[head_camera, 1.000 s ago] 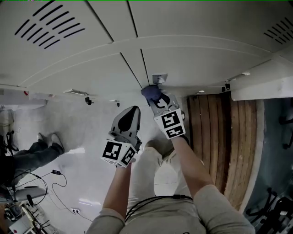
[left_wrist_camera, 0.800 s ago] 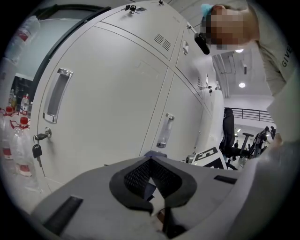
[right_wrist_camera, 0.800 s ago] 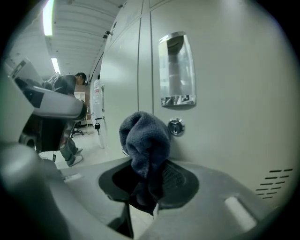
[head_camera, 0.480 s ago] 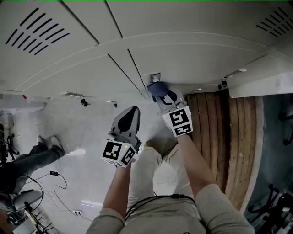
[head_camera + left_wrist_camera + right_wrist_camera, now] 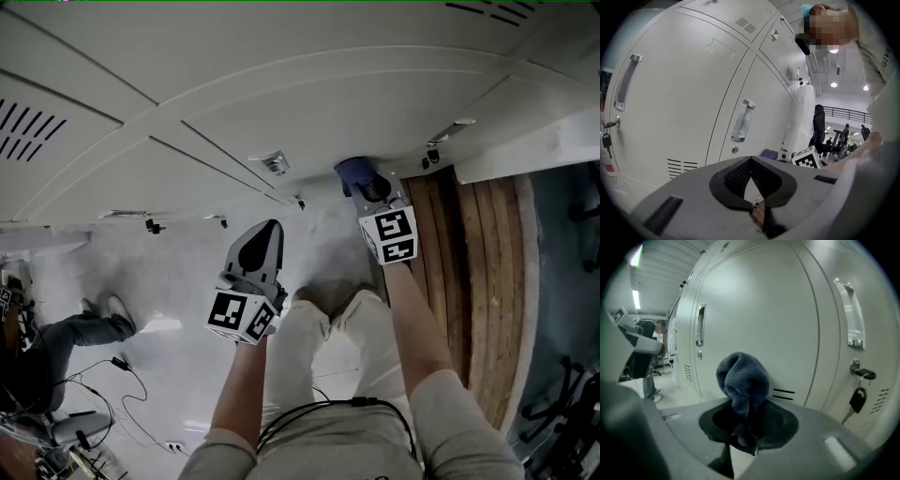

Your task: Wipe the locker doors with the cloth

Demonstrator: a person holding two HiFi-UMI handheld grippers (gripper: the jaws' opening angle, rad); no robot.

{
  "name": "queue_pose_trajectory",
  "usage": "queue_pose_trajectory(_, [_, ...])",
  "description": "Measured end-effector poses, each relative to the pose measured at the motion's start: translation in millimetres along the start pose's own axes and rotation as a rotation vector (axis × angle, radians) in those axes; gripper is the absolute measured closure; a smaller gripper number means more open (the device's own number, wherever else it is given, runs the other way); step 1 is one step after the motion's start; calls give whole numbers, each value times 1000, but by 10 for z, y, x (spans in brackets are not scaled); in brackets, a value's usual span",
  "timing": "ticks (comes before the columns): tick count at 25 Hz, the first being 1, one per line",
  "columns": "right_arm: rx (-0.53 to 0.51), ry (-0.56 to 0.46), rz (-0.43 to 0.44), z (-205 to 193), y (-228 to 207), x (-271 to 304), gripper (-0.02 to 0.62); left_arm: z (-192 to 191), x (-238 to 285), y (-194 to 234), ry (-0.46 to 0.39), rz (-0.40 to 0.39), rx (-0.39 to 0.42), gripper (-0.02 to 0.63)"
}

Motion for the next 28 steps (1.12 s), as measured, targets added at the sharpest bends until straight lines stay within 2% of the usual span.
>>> queue_pose_trajectory(14, [-10, 49, -79, -142, -518, -208, 497, -11, 25, -164, 14, -3, 23, 607])
queue_pose_trajectory(19, [52, 57, -146, -192, -617, -245, 494, -25, -3, -183, 18, 0, 15, 607])
queue_pose_trajectory(23, [147, 111, -217, -256, -625, -350, 494, -23, -55, -198, 21, -1, 11, 607])
queue_pose_trajectory(25, [184, 120, -214, -262, -573, -453, 494, 11, -101, -213, 26, 2, 16, 607])
queue_pose_trajectory(28, [185, 107, -161, -164, -438, -601, 494, 128, -167, -208, 14, 15, 21, 607])
Point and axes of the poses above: the fingertips, and each gripper's own axes: x forward along the fingers, y to its left, z out of its top, the point moved 10 cm from there along -x, backward along the fingers, and after that the axes turned 2 degrees about -y, right-handed, at the moved point
